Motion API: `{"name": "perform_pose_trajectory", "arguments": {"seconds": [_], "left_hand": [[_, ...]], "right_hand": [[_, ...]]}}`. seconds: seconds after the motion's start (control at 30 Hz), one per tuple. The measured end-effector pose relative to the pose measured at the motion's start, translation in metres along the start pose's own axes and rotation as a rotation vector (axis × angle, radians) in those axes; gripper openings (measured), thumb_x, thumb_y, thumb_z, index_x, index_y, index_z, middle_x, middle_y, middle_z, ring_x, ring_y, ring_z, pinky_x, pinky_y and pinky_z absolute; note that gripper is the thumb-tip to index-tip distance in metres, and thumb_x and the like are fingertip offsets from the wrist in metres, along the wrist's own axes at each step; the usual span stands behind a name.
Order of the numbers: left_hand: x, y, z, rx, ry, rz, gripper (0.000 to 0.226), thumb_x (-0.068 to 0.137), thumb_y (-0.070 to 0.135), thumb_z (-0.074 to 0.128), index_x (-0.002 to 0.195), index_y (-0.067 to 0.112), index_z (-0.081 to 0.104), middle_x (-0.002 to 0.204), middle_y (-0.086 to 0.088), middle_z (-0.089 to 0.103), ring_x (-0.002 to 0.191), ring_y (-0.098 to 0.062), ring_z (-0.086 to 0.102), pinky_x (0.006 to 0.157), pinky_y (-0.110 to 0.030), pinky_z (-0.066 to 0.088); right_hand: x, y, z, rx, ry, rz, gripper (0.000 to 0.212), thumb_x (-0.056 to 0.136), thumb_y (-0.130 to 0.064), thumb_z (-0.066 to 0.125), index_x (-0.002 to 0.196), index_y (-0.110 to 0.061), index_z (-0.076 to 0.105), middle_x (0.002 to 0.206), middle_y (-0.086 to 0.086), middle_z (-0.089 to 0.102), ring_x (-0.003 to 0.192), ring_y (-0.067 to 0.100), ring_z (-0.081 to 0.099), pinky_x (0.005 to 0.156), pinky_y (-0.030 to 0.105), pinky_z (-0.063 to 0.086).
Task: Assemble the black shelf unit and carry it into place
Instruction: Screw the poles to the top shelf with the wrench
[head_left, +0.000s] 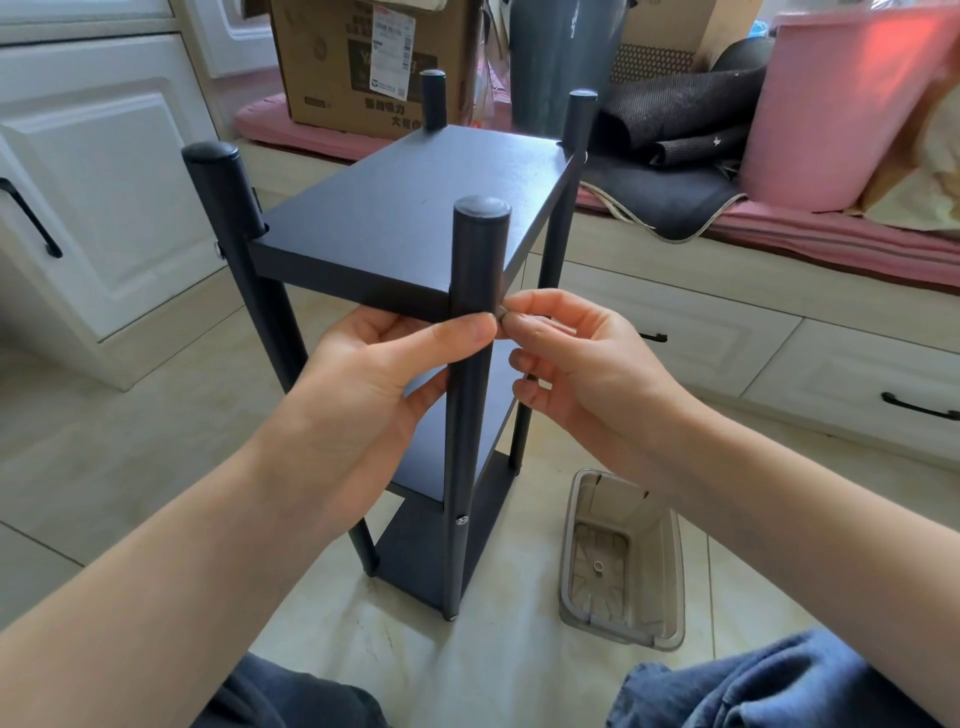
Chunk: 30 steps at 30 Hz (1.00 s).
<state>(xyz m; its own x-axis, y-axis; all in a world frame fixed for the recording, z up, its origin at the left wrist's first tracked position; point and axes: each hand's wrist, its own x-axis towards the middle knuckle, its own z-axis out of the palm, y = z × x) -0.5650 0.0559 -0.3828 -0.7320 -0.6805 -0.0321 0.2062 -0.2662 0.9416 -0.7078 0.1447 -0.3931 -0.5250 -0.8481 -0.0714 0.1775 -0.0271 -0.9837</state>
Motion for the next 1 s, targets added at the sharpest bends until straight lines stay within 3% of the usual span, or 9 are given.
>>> {"name": "perform_pose_trajectory", "arguments": {"seconds": [0.2, 0.53, 0.73, 0.9, 1.0], "left_hand": [[-0.003, 0.001, 0.002, 0.000, 0.001, 0.028, 0.040, 0.066, 0.025, 0.074, 0.102, 0.010, 0.070, 0.098, -0.003, 0.078, 0.095, -0.016, 0.075, 0.074, -0.017, 0.057], [-0.004, -0.001, 0.004, -0.016, 0.035, 0.042, 0.051, 0.062, 0.028, 0.077, 0.108, 0.007, 0.069, 0.096, -0.003, 0.078, 0.092, -0.017, 0.076, 0.073, -0.017, 0.057], [-0.005, -0.002, 0.002, 0.015, 0.051, 0.072, 0.054, 0.057, 0.032, 0.079, 0.105, 0.009, 0.071, 0.095, -0.001, 0.079, 0.092, -0.015, 0.076, 0.075, -0.017, 0.057], [-0.010, -0.002, 0.003, 0.256, 0.227, 0.102, 0.061, 0.042, 0.056, 0.080, 0.093, 0.023, 0.075, 0.088, 0.010, 0.078, 0.088, -0.003, 0.073, 0.083, -0.023, 0.051], [-0.014, -0.003, 0.004, 0.496, 0.426, 0.187, 0.062, 0.040, 0.069, 0.074, 0.085, 0.027, 0.065, 0.075, 0.019, 0.071, 0.072, 0.015, 0.063, 0.057, -0.007, 0.046]], "right_hand": [[-0.005, 0.001, 0.001, -0.101, 0.031, -0.055, 0.006, 0.093, -0.015, 0.064, 0.093, -0.017, 0.070, 0.079, -0.005, 0.073, 0.066, 0.010, 0.053, 0.063, 0.023, 0.051], [-0.006, 0.005, 0.005, -0.180, 0.037, -0.172, 0.008, 0.087, -0.008, 0.070, 0.091, -0.015, 0.073, 0.082, 0.001, 0.073, 0.071, 0.009, 0.063, 0.066, 0.022, 0.054], [-0.003, 0.006, 0.010, -0.221, 0.058, -0.194, 0.014, 0.087, -0.005, 0.069, 0.088, -0.018, 0.073, 0.078, -0.005, 0.073, 0.070, 0.002, 0.065, 0.064, 0.018, 0.053], [0.004, 0.008, 0.017, -0.183, 0.052, -0.134, 0.011, 0.090, -0.002, 0.066, 0.098, -0.006, 0.072, 0.093, 0.009, 0.076, 0.081, 0.015, 0.070, 0.065, 0.022, 0.052], [0.006, 0.009, 0.019, -0.170, 0.039, -0.112, 0.014, 0.091, -0.002, 0.066, 0.104, -0.002, 0.070, 0.098, 0.013, 0.076, 0.092, 0.026, 0.072, 0.075, 0.033, 0.057]]}}
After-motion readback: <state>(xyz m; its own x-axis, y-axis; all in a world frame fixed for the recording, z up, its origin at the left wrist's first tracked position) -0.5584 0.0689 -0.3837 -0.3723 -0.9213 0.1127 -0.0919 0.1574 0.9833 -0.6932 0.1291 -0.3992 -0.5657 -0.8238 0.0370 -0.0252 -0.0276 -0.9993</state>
